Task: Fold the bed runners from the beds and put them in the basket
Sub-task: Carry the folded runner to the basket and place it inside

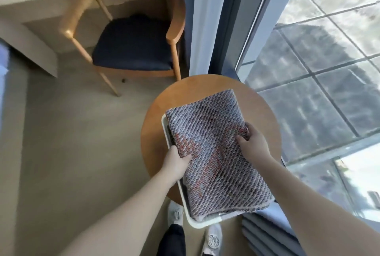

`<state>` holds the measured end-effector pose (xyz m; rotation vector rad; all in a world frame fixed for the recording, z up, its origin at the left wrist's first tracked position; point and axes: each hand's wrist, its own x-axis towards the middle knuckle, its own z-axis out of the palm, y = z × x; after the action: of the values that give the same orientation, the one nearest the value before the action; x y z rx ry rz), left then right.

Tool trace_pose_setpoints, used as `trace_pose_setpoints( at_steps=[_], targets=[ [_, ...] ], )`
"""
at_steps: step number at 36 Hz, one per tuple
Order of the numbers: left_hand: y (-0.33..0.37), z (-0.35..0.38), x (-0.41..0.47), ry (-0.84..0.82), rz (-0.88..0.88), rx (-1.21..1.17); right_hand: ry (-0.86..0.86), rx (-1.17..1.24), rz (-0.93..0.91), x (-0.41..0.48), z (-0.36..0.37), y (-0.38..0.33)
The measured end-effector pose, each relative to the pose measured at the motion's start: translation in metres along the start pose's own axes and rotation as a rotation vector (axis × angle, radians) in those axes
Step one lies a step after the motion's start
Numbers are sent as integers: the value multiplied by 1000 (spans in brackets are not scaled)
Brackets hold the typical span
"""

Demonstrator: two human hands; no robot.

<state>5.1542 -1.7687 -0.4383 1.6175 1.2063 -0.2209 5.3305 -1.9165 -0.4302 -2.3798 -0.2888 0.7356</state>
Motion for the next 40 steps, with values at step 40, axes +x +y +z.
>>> trace_pose_setpoints(
  at_steps=[40],
  targets=[
    [-66,93,-15,80,471,926,-188,-870,-596,-41,45,86]
  ],
)
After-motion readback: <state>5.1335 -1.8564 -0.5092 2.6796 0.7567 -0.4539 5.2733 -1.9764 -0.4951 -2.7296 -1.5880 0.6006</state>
